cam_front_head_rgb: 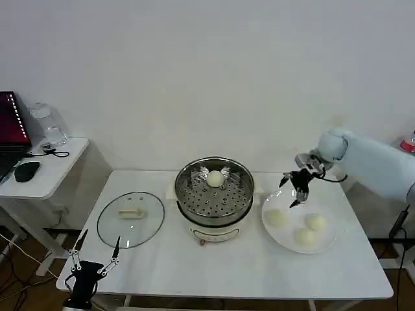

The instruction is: Take steamed baozi put them in steamer then cover it.

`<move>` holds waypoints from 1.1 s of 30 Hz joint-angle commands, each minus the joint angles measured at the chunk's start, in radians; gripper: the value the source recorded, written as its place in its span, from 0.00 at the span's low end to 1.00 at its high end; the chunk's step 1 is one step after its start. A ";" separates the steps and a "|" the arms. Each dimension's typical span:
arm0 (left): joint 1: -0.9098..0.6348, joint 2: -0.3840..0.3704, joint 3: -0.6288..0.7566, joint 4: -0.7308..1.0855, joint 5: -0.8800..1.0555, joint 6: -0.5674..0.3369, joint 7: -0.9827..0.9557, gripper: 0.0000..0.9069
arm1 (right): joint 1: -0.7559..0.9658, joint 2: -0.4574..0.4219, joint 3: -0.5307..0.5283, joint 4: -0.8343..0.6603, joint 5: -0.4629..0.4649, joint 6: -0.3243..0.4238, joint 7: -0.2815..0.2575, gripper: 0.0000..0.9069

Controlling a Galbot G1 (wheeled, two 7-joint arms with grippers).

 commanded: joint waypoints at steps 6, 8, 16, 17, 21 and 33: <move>0.004 -0.001 -0.002 0.003 0.002 -0.001 0.000 1.00 | -0.151 0.040 0.111 -0.099 -0.047 -0.023 0.004 1.00; 0.004 0.000 -0.002 0.004 0.002 -0.001 0.000 1.00 | -0.159 0.054 0.124 -0.116 -0.047 -0.024 0.011 1.00; 0.001 0.000 -0.001 -0.010 0.001 0.004 0.001 1.00 | -0.172 0.090 0.131 -0.142 -0.044 -0.024 0.011 1.00; 0.000 0.001 -0.001 -0.009 0.001 0.004 0.001 1.00 | -0.175 0.093 0.132 -0.142 -0.043 -0.024 0.012 1.00; -0.001 0.001 -0.002 -0.005 0.000 0.003 0.002 1.00 | -0.180 0.103 0.134 -0.148 -0.044 -0.025 0.013 1.00; 0.007 0.000 -0.007 -0.004 -0.003 -0.001 0.001 1.00 | -0.181 0.133 0.133 -0.192 -0.067 -0.017 0.011 1.00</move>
